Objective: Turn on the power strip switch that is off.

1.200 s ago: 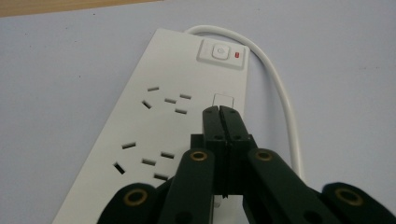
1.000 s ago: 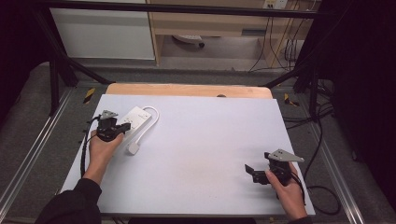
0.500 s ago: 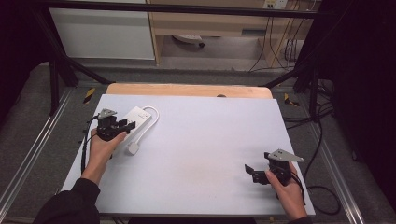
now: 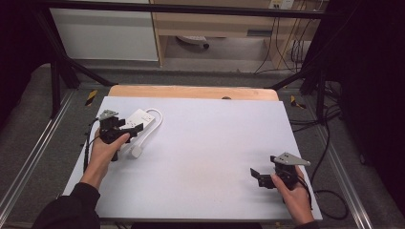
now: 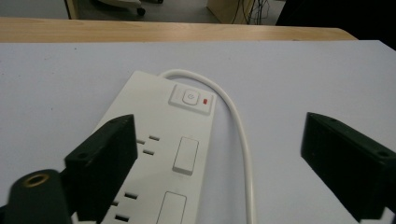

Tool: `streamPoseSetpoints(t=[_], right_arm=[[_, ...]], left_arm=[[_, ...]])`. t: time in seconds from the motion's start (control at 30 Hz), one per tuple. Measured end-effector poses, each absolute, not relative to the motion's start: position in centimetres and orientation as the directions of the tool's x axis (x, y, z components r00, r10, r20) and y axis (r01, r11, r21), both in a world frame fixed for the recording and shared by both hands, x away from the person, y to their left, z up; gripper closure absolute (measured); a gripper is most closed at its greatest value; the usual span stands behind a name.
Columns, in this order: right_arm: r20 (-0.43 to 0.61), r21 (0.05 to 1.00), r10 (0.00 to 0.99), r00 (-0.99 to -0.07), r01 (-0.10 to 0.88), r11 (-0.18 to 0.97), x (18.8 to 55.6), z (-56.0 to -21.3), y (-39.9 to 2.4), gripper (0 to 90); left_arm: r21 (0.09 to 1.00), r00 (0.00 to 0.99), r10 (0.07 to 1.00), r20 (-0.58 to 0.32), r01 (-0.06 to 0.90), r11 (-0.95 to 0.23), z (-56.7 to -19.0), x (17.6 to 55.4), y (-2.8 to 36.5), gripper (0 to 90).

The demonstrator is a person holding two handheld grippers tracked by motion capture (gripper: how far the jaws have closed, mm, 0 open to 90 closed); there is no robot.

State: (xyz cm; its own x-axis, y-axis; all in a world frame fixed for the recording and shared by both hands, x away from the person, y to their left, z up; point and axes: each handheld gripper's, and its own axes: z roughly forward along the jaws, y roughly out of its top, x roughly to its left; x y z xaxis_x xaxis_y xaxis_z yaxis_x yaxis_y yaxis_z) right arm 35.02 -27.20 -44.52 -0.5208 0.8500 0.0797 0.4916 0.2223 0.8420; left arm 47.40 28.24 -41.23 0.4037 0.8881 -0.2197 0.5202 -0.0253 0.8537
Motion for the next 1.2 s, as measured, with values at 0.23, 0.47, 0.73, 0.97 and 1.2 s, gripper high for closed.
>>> streamPoseSetpoints(t=[0.23,0.47,0.73,0.97,1.2], right_arm=[[0.081,0.845,0.847,-0.525,0.487,0.221,35.0,-44.5,-27.2,2.5],[0.086,0.847,0.846,-0.526,0.486,0.216,35.0,-44.4,-27.2,2.4],[0.081,0.847,0.850,-0.521,0.486,0.217,35.1,-44.5,-27.2,2.6],[0.091,0.850,0.845,-0.528,0.483,0.210,35.0,-44.3,-27.2,2.4],[0.085,0.851,0.847,-0.525,0.480,0.212,35.0,-44.4,-27.2,2.3]], left_arm=[[0.858,0.394,0.902,-0.174,0.510,-0.058,-40.9,47.2,27.5,8.2],[0.861,0.387,0.905,-0.177,0.506,-0.048,-39.9,46.7,27.2,8.2],[0.863,0.386,0.907,-0.167,0.502,-0.054,-39.0,45.6,27.8,7.8],[0.871,0.407,0.898,-0.166,0.488,-0.060,-38.1,43.9,27.9,7.3],[0.881,0.445,0.882,-0.158,0.466,-0.077,-37.3,42.0,27.8,6.8]])
